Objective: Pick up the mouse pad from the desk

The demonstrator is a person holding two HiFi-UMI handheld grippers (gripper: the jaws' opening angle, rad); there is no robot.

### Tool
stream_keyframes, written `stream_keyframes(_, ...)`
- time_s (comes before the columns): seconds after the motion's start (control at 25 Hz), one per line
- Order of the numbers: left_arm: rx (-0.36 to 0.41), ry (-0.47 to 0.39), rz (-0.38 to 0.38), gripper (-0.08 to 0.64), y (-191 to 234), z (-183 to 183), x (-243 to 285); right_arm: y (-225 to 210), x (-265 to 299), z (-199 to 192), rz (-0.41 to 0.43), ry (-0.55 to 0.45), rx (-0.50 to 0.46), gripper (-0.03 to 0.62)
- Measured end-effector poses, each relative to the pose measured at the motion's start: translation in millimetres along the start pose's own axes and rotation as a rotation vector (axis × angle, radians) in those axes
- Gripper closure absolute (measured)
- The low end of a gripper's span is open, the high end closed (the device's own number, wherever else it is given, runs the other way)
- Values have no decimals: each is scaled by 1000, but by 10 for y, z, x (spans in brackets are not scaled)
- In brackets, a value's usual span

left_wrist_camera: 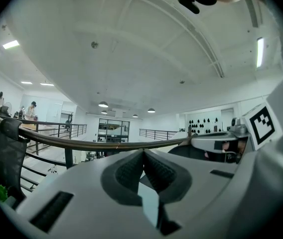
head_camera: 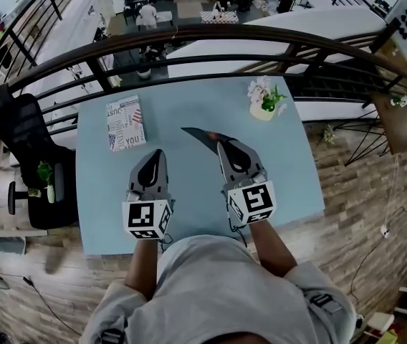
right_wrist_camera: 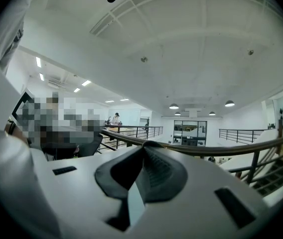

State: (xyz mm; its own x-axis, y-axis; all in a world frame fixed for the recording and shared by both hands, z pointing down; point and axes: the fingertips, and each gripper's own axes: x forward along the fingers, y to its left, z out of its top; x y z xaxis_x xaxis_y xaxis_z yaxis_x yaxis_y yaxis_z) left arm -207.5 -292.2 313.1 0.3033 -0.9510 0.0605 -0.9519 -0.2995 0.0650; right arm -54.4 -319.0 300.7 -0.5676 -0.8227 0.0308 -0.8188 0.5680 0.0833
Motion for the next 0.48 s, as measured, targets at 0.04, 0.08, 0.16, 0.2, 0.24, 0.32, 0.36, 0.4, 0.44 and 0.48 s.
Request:
stream_keyframes(0.04,0,0,0,548,-1,-6,-3,2,-1,-1,0,-1,-1,575)
stream_keyframes(0.08,0,0,1,548,2,-13,-3,4,1,-5,1,-1,-1,575)
stream_keyframes(0.16,-1,0,3,548,12,-25,1,2,10,-17,3,1,2,575)
stream_keyframes(0.2,-2,1,4,548,15,-29,5,-1,12,-21,4,3,3,575)
stream_keyframes(0.24,-2,2,5,548,15,-33,9,-6,13,-23,6,4,5,575)
stream_keyframes(0.32,-4,6,7,548,7,-38,17,-18,9,-27,9,6,8,575)
stream_keyframes(0.36,-5,7,8,548,2,-40,20,-22,6,-29,11,7,10,575)
stream_keyframes(0.4,-5,8,9,548,-3,-41,23,-23,4,-30,12,8,11,575)
stream_keyframes(0.44,-5,9,10,548,-6,-41,26,-24,5,-29,14,8,12,575)
stream_keyframes(0.48,-5,9,11,548,-7,-42,32,-23,10,-23,17,7,10,575)
